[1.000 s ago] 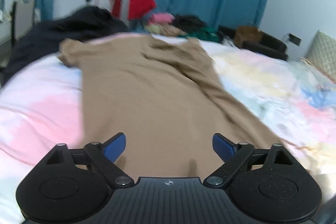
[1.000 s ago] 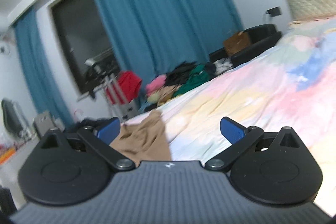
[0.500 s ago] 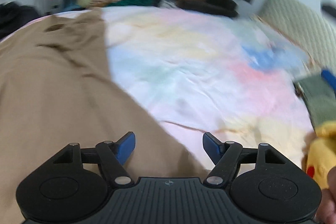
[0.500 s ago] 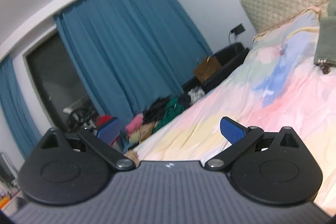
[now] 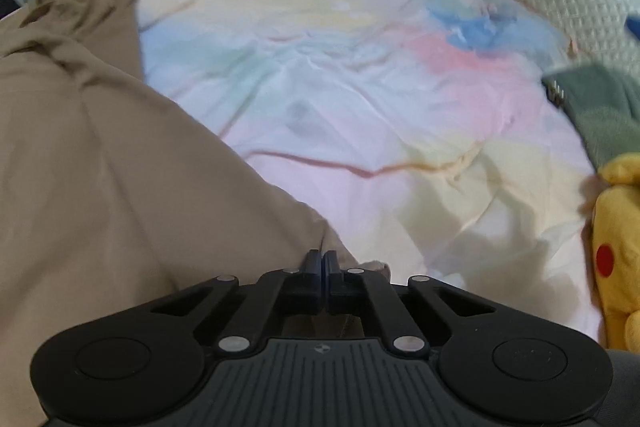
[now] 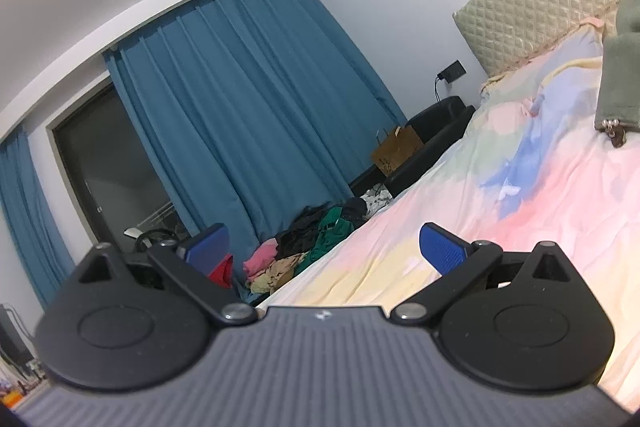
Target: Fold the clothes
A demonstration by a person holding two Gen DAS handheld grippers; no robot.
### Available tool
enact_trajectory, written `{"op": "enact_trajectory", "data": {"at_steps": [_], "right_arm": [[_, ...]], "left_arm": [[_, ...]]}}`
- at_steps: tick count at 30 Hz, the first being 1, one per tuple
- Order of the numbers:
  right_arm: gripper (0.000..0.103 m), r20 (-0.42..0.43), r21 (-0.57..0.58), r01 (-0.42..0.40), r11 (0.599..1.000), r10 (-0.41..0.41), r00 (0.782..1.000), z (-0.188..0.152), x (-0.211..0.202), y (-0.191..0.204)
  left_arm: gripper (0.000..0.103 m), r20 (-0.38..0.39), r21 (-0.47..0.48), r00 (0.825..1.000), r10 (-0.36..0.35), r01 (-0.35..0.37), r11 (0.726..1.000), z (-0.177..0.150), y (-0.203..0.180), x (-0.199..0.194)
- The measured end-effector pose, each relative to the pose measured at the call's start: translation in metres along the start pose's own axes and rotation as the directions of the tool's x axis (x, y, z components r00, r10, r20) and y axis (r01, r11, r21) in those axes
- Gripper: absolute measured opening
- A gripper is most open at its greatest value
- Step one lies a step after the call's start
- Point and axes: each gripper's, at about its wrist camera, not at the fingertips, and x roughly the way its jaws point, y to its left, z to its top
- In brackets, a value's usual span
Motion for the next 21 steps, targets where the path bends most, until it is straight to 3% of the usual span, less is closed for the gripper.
{"op": "enact_trajectory", "data": {"at_steps": [4,8,13,18,21], "right_arm": [[0.103,-0.004,0.007,0.002,1.0,-0.002,1.0,-0.001,0.0,0.0],[0.103,-0.007,-0.029,-0.014,0.999,0.014,1.0,-0.003,-0.001,0.009],[0.103,-0.036,-0.084,0.001,0.996,-0.004,0.999,-0.008,0.003,0.021],[0.103,-0.071,-0.116,-0.015,0.993,0.007,0.997,-0.011,0.007,0.031],[0.103,-0.092,-0.14,-0.027,0.99,0.014,0.996,-0.014,0.008,0.039]], "left_arm": [[0.001,0.098,-0.061,0.994,-0.048,0.054,0.997,-0.007,0.019,-0.043],[0.001,0.211,-0.15,0.972,-0.104,0.137,0.979,-0.017,0.052,-0.105],[0.001,0.304,-0.286,0.948,-0.089,0.18,0.941,-0.047,0.108,-0.169],[0.001,0.245,-0.413,0.969,-0.015,0.118,0.903,-0.087,0.164,-0.171],[0.001,0.193,-0.478,0.981,-0.031,0.121,0.87,-0.104,0.189,-0.154]]}}
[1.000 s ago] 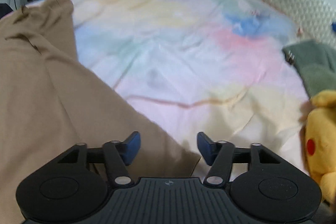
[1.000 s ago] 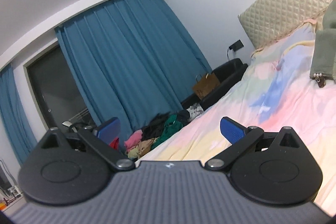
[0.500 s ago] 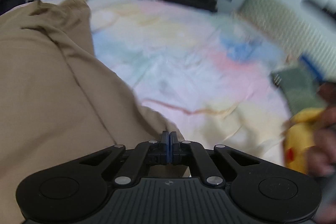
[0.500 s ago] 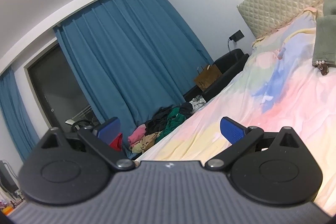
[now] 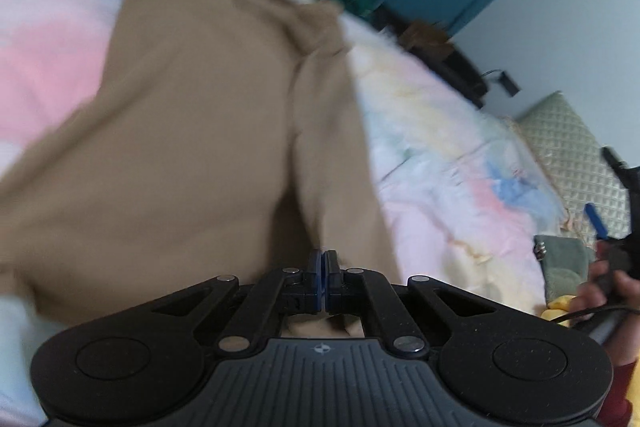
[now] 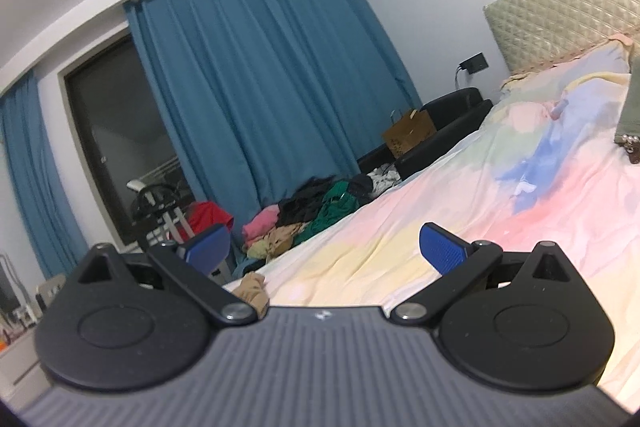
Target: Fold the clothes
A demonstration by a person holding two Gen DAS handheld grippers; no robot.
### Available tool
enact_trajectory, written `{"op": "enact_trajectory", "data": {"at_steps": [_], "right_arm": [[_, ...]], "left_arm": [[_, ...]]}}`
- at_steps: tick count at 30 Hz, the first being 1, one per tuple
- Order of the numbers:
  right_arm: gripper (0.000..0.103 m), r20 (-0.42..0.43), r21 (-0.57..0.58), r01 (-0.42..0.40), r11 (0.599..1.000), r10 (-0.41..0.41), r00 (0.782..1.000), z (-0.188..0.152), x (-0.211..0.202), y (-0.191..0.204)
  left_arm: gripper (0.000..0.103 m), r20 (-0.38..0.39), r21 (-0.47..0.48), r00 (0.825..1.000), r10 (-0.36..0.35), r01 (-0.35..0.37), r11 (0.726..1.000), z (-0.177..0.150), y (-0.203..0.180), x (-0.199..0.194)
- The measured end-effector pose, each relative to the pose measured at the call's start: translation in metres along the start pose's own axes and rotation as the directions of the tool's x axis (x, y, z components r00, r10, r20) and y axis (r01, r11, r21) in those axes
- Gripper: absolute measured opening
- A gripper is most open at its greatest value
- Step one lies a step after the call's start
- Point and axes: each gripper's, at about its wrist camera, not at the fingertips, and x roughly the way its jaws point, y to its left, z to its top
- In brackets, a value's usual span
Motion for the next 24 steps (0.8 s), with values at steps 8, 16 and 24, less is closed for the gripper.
{"op": "enact_trajectory", "data": {"at_steps": [8,16,24], "right_arm": [[0.103,-0.036,-0.096,-0.027,0.995,0.024,0.999,-0.007,0.001,0.024],[0.103,-0.163,-0.16,-0.139,0.977,0.113,0.98,-0.023,0.009,0.05],[0.103,-0.308,-0.194,-0.239,0.951,0.173,0.936,-0.043,0.013,0.076]], "left_arm": [[0.058,0.026,-0.121,0.998,-0.063,0.065,0.991,0.004,0.035,0.002],[0.056,-0.034,-0.021,0.997,-0.075,0.074,0.997,0.001,0.022,0.039],[0.003,-0.08,0.195,0.996,-0.034,0.049,0.98,-0.011,-0.006,0.034]]}}
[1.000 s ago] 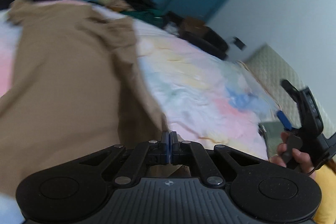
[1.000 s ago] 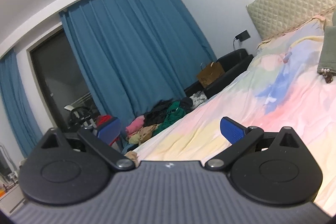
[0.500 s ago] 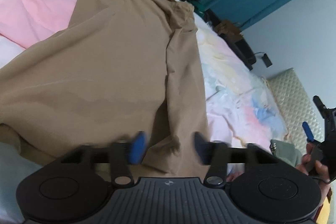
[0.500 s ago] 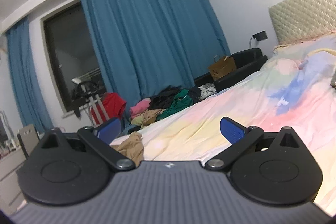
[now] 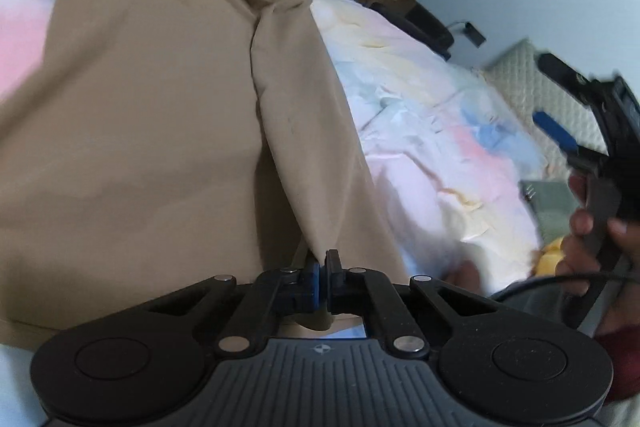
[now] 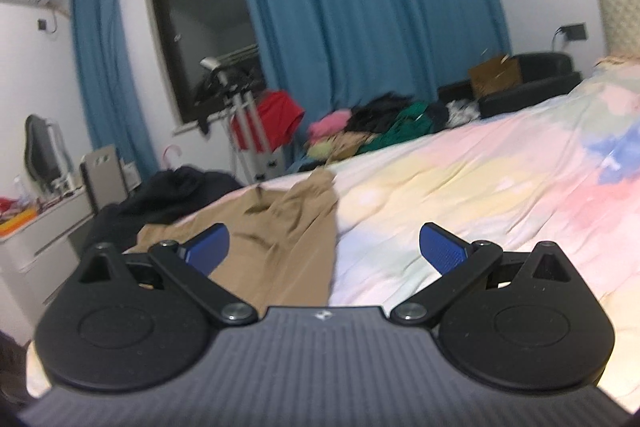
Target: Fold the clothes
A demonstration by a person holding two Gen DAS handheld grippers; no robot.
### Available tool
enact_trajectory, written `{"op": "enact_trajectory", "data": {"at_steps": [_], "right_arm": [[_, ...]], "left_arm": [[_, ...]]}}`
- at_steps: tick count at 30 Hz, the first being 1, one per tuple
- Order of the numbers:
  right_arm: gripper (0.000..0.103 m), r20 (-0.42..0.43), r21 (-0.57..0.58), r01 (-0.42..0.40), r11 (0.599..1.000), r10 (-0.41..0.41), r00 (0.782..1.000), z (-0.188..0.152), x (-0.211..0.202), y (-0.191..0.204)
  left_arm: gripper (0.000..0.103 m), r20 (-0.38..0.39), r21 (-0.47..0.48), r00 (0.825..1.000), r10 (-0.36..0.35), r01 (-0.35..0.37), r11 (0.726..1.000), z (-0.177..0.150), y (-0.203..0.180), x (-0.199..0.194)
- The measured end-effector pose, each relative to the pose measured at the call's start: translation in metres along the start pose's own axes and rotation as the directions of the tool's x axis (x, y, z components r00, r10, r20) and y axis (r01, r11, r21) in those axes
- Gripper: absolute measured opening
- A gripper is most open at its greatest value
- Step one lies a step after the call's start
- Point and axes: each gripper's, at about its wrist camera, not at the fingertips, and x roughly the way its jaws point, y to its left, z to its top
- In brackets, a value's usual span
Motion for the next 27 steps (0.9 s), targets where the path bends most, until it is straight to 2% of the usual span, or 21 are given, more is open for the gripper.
{"op": "enact_trajectory", "data": {"at_steps": [3,5,7,9,11,13,15,18,21,24,27], "right_arm": [[0.103,-0.01,-0.028,-0.042,0.999,0.042,0.999,0.0,0.0,0.006],[0.103,-0.02,-0.044,-0.039,0.998,0.038,0.999,0.0,0.002,0.009],[0.103,-0.032,-0.049,-0.042,0.998,0.041,0.999,-0.001,0.002,0.011],[0.103,-0.034,-0.045,-0.049,0.998,0.047,0.998,-0.001,0.001,0.012],[0.103,-0.034,-0.035,-0.057,0.998,0.056,0.998,0.0,0.001,0.009],[0.103,-0.035,-0.024,-0.066,0.998,0.065,0.997,0.001,0.001,0.007],[0.103,-0.037,-0.022,-0.07,0.997,0.069,0.997,0.001,0.003,0.007],[0.099,-0.042,-0.024,-0.077,0.997,0.076,0.996,0.0,0.005,0.008],[0.096,-0.081,-0.008,-0.109,0.994,0.108,0.991,-0.002,0.012,0.01],[0.075,-0.145,0.008,-0.119,0.993,0.119,0.982,-0.001,0.03,0.015],[0.073,-0.197,0.019,-0.121,0.992,0.122,0.973,0.008,0.06,0.028]], "left_arm": [[0.003,-0.024,0.051,0.995,0.094,-0.093,0.994,-0.008,-0.009,0.005],[0.004,-0.024,0.08,0.991,0.13,-0.128,0.989,-0.013,-0.014,0.004],[0.015,0.002,0.116,0.989,0.15,-0.149,0.982,-0.017,-0.02,-0.003],[0.038,0.027,0.136,0.989,0.147,-0.15,0.979,-0.018,-0.027,-0.011],[0.049,0.057,0.154,0.985,0.164,-0.171,0.973,-0.01,-0.034,-0.018],[0.053,0.088,0.171,0.98,0.179,-0.192,0.966,-0.002,-0.041,-0.024],[0.065,0.149,0.185,0.966,0.213,-0.238,0.953,0.015,-0.049,-0.032],[0.077,0.244,0.196,0.937,0.25,-0.3,0.933,0.043,-0.058,-0.044],[0.078,0.333,0.19,0.904,0.267,-0.342,0.92,0.074,-0.058,-0.052],[0.078,0.401,0.152,0.875,0.27,-0.355,0.923,0.09,-0.044,-0.055],[0.079,0.429,0.111,0.86,0.275,-0.353,0.929,0.089,-0.023,-0.052]]}}
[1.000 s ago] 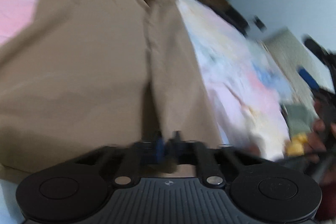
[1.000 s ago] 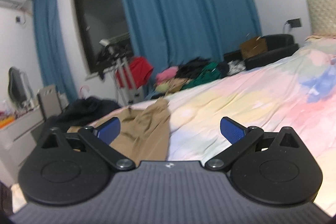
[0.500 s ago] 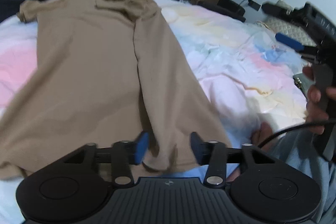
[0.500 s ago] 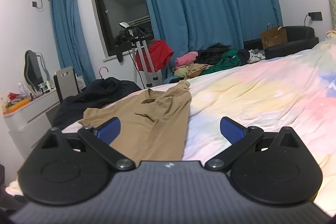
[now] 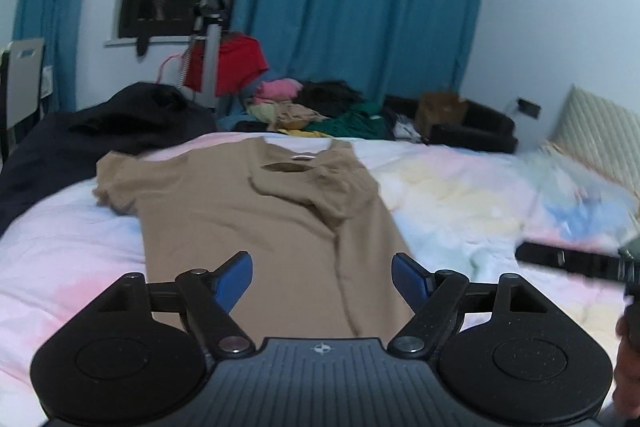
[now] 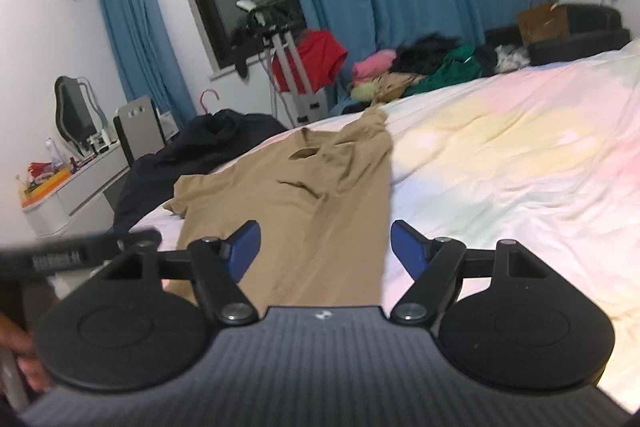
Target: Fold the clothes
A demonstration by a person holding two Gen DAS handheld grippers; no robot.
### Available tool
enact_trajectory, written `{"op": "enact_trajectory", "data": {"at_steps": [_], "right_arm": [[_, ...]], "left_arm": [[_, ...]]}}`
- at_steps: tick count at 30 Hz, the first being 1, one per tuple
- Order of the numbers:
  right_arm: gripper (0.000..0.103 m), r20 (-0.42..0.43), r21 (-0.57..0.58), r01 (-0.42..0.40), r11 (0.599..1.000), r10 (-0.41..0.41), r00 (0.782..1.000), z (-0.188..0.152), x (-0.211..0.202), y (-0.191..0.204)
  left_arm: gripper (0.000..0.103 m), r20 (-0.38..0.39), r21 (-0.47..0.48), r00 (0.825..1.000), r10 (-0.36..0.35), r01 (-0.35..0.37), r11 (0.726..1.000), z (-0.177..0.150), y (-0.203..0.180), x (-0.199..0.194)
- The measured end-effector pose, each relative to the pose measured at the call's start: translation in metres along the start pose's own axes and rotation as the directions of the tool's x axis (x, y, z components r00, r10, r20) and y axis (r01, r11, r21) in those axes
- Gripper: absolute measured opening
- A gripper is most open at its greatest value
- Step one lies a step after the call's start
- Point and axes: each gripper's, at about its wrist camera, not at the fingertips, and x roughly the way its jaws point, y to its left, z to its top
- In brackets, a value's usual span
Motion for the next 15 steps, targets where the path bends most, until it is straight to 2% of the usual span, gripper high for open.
{"op": "enact_trajectory", "data": {"at_steps": [4,6,9,11,13,15], "right_arm": [[0.071,-0.033,-0.009,-0.051,0.999,0.051,0.998,0.034,0.068,0.026],[0.066,-0.055,-0.027,-0.042,0.999,0.04,0.998,0.045,0.113,0.038],[0.063,-0.074,-0.021,-0.02,1.0,0.018,0.997,0.052,0.186,0.042],[0.06,-0.067,-0.073,0.032,0.997,-0.037,0.997,0.051,0.23,0.043],[0.06,-0.045,-0.149,0.104,0.983,-0.111,0.993,0.048,0.269,0.044],[0.06,-0.05,-0.172,0.143,0.975,-0.153,0.987,0.046,0.299,0.038]], "left_arm": [[0.078,-0.007,0.001,0.997,0.073,-0.073,0.997,-0.013,0.024,0.01],[0.079,-0.015,0.018,0.994,0.104,-0.104,0.994,-0.019,0.035,0.016],[0.078,-0.046,-0.041,0.993,0.113,-0.115,0.993,-0.025,0.052,0.03],[0.078,-0.057,-0.078,0.995,0.084,-0.088,0.993,-0.028,0.061,0.038],[0.078,-0.054,-0.081,0.996,0.07,-0.074,0.994,-0.03,0.067,0.044],[0.078,-0.052,-0.08,0.996,0.069,-0.073,0.994,-0.032,0.07,0.05]]}}
